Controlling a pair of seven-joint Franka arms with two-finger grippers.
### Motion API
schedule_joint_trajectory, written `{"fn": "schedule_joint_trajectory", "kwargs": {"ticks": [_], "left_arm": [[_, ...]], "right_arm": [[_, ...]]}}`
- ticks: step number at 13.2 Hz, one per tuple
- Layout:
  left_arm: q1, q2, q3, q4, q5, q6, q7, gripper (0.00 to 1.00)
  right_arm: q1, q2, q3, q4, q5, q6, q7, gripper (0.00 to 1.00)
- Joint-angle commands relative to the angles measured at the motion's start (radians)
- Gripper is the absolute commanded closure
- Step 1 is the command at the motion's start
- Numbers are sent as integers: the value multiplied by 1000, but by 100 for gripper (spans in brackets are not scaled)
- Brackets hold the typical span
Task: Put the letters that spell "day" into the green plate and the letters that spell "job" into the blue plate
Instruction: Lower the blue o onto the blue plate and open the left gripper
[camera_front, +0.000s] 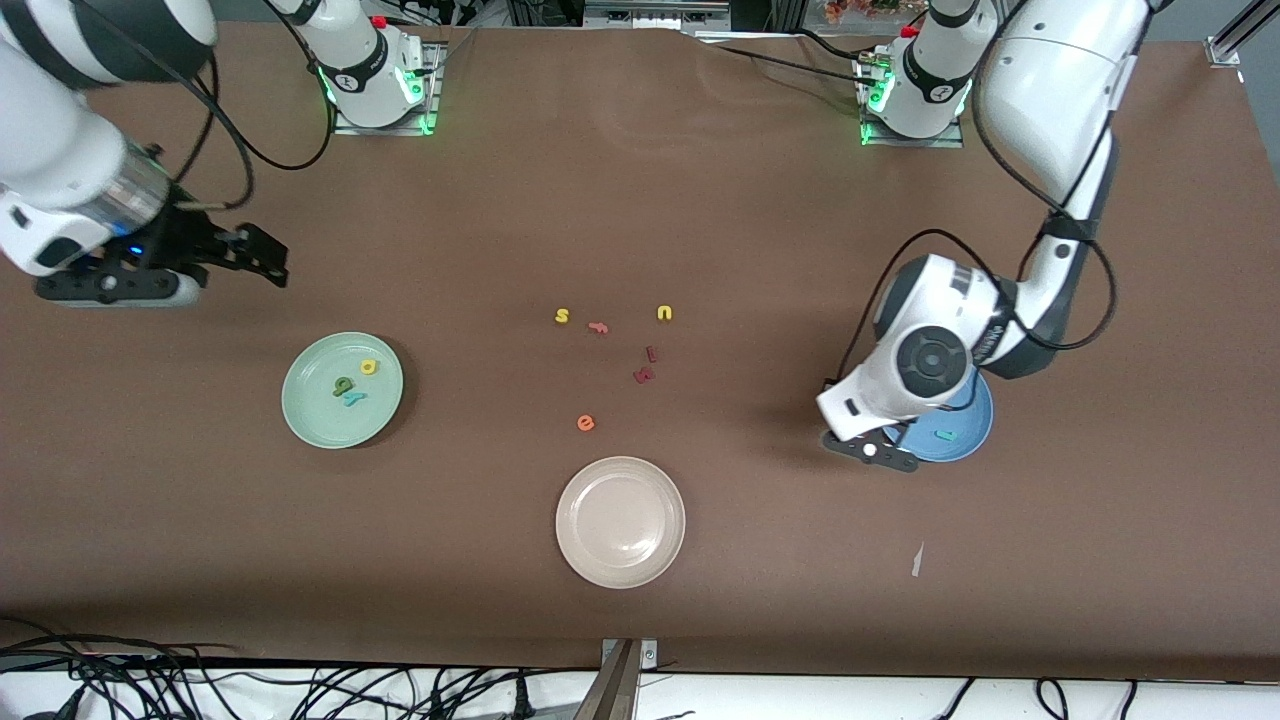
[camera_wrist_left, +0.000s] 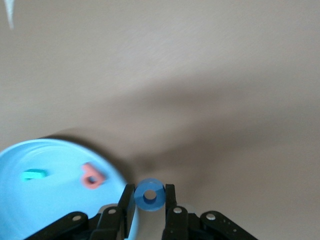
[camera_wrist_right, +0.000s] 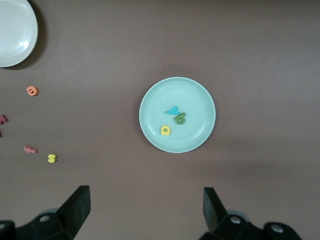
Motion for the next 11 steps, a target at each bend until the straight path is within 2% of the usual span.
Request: {"fn": "schedule_joint_trajectory", "kwargs": {"ticks": [1,5,7,11], "left_arm": [[57,-65,-13,-73,-13,3,146,85],[107,-68,-13,-81,-11,3,293,83],[105,-65,-11,-73,1,3,300,76],[108,-61,-3,-55,7,3,358,75]], "right_arm": [[-18,22,-41,48,0,-42,-118,0],[-13,30,-49,53,-1,-48,-112,0],[-7,30,-43,54,3,-58,-100,0],[-7,27,-41,54,-10,-84,-91,0]]}}
